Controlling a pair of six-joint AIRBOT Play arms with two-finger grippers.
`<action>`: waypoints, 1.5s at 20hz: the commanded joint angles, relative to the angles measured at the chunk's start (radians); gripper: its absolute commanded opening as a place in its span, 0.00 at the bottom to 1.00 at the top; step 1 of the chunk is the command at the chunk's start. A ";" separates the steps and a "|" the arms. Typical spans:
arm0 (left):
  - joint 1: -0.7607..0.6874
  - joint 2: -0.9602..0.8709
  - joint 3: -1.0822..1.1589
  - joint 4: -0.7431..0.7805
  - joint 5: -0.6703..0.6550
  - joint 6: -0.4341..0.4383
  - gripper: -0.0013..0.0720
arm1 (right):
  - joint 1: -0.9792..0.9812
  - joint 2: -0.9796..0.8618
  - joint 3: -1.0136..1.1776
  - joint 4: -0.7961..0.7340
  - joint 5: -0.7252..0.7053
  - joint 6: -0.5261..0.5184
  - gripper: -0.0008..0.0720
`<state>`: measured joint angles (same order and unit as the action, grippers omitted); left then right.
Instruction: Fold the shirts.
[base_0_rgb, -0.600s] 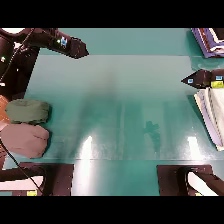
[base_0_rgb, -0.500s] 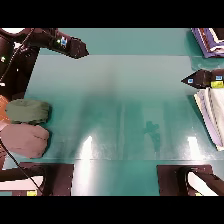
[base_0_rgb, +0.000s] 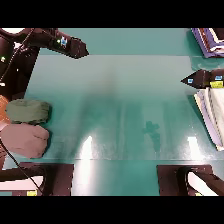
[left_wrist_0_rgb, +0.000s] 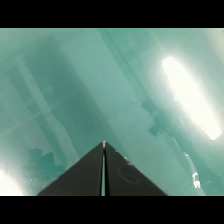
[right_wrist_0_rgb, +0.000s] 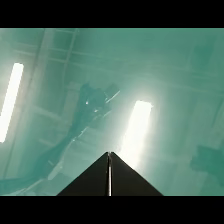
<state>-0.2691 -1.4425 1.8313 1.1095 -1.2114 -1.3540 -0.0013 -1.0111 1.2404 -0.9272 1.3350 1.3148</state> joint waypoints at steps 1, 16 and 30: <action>0.000 0.001 0.000 -0.010 0.005 -0.002 0.05 | 0.001 0.001 0.000 0.000 0.001 0.000 0.04; 0.608 0.369 -0.452 0.250 -0.102 -0.060 0.05 | 0.001 0.001 0.000 0.000 -0.001 0.000 0.04; 0.734 0.387 -1.048 0.369 0.306 -0.185 1.00 | 0.002 0.001 0.000 0.003 -0.001 0.001 0.04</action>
<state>0.4610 -1.0565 0.8467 1.4570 -1.0351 -1.5154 -0.0006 -1.0111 1.2404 -0.9260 1.3346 1.3151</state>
